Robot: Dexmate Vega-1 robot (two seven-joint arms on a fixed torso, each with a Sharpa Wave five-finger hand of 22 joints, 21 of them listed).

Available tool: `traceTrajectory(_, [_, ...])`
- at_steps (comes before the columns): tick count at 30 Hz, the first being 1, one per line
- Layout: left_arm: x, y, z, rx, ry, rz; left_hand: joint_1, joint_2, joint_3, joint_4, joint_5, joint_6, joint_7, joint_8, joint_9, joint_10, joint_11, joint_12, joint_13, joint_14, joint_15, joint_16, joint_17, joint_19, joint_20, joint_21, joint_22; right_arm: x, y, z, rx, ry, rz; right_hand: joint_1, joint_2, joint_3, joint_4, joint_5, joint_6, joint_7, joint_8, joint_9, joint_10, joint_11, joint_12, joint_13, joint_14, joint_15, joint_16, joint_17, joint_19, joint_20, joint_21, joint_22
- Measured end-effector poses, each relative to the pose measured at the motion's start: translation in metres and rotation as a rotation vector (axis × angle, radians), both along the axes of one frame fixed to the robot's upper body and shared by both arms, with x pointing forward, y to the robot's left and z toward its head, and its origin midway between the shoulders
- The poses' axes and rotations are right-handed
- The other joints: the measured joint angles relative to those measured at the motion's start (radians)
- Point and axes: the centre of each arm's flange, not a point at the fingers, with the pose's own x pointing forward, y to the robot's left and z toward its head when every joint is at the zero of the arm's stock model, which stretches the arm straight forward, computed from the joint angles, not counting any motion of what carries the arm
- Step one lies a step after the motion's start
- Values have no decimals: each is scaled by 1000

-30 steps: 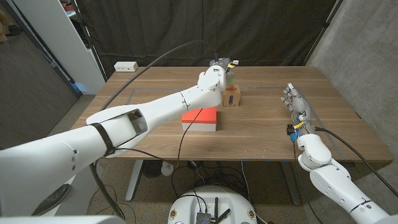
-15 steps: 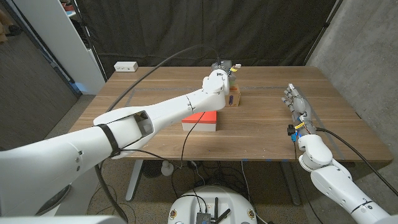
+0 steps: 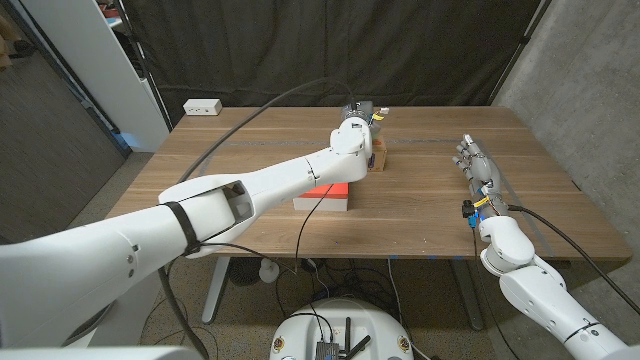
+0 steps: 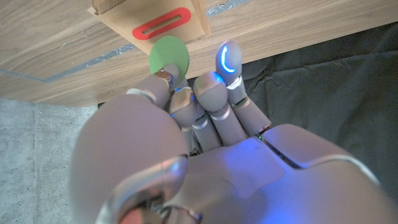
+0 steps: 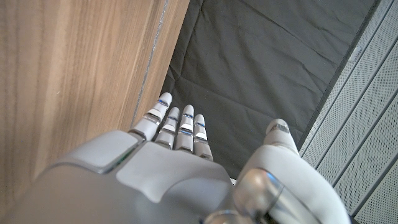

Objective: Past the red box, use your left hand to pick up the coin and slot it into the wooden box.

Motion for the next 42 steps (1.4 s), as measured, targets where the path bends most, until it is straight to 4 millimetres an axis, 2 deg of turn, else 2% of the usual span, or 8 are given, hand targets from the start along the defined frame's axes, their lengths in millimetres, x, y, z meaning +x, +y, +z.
traceTrajectory(42, [12,-7,-12,0,13,-1,13,1,0,0,-1,3,-3,-16,7,-2,-2,-2,2,-2,2,-8,-5,-7,4,0,-3,1,-3,-6,13,9,-6,-4,4,0,0,0,3,-3,0,0,0,0,0,0,0,0,0,0,4,4,0,3])
